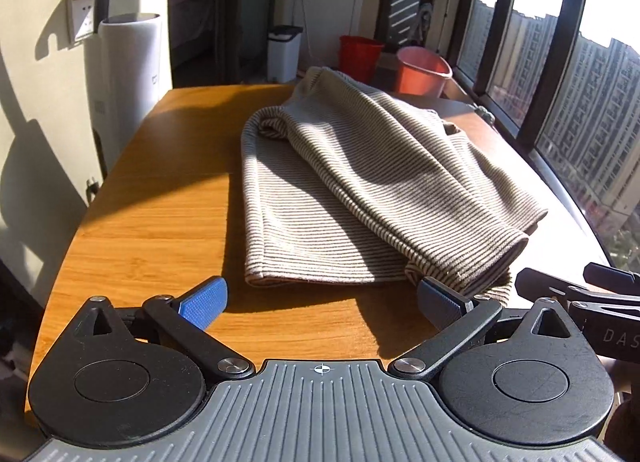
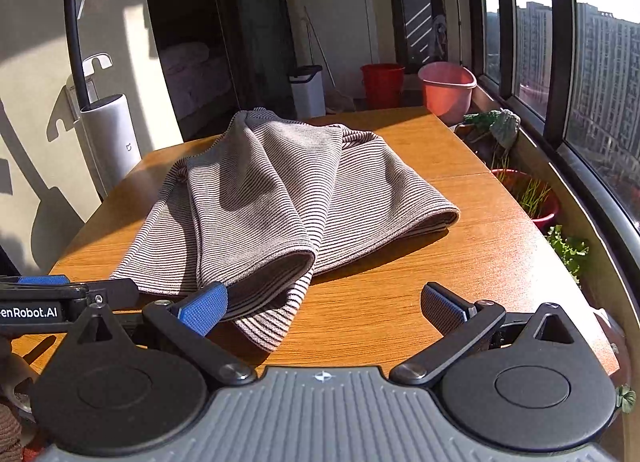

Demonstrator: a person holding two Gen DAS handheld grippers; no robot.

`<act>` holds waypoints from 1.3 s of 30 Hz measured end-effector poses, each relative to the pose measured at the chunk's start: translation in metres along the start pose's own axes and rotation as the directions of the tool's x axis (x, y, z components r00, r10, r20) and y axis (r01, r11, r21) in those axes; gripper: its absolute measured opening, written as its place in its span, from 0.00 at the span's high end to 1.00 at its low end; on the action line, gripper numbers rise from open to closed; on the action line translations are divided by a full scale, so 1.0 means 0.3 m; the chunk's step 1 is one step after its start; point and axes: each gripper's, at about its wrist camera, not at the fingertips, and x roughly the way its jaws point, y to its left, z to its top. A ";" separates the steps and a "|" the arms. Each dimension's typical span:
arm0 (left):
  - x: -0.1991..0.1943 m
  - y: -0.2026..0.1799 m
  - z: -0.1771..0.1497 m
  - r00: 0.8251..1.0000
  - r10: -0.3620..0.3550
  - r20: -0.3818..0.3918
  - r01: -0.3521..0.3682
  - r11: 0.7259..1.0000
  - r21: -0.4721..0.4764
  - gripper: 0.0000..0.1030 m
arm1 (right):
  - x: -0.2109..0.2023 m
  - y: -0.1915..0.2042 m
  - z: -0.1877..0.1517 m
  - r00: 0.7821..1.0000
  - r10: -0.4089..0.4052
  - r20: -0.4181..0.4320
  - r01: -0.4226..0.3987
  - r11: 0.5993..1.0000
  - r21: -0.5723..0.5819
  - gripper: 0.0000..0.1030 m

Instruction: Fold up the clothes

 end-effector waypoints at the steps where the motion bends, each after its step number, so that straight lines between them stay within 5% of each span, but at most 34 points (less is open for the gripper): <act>1: -0.005 0.003 0.001 1.000 -0.003 0.006 0.003 1.000 -0.003 0.00 | 0.001 -0.003 0.000 1.000 0.011 -0.009 -0.011 1.000 0.012 0.00; 13: -0.067 0.034 0.007 0.997 -0.037 0.072 0.040 0.999 -0.037 0.00 | -0.002 0.020 -0.004 0.998 0.032 -0.047 -0.031 0.999 0.021 0.00; 39: -0.059 0.038 0.012 0.999 -0.036 0.025 0.038 0.998 -0.044 0.00 | 0.003 0.044 -0.033 0.996 -0.021 -0.081 0.020 1.000 -0.015 0.00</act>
